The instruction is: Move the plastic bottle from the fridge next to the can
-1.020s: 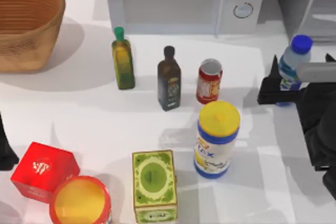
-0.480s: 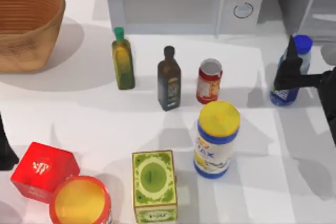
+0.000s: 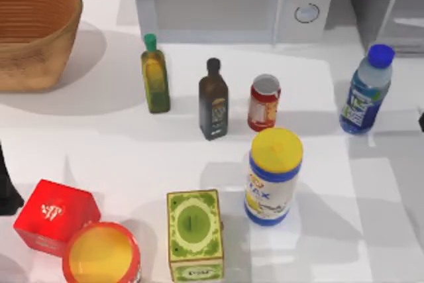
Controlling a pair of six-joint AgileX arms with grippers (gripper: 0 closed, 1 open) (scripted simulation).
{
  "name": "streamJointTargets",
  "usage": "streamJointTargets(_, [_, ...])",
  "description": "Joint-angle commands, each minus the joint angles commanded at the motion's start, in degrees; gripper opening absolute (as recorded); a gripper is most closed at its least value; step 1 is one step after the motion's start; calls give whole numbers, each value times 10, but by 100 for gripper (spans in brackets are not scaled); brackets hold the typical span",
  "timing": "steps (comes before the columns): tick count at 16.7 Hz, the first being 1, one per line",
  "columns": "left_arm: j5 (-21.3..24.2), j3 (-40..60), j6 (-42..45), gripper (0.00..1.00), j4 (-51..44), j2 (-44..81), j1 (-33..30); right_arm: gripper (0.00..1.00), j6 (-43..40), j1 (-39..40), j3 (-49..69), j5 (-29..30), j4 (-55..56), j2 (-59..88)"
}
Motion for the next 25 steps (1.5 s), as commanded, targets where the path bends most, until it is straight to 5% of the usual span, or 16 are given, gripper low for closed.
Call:
streamJointTargets(11, [0,0,0,100,0,0,0,100,2,-116,-105,-102,-413,-494])
streamJointTargets(25, [0,0,0,100,0,0,0,100,0,-128,-55,-109,-542,-602])
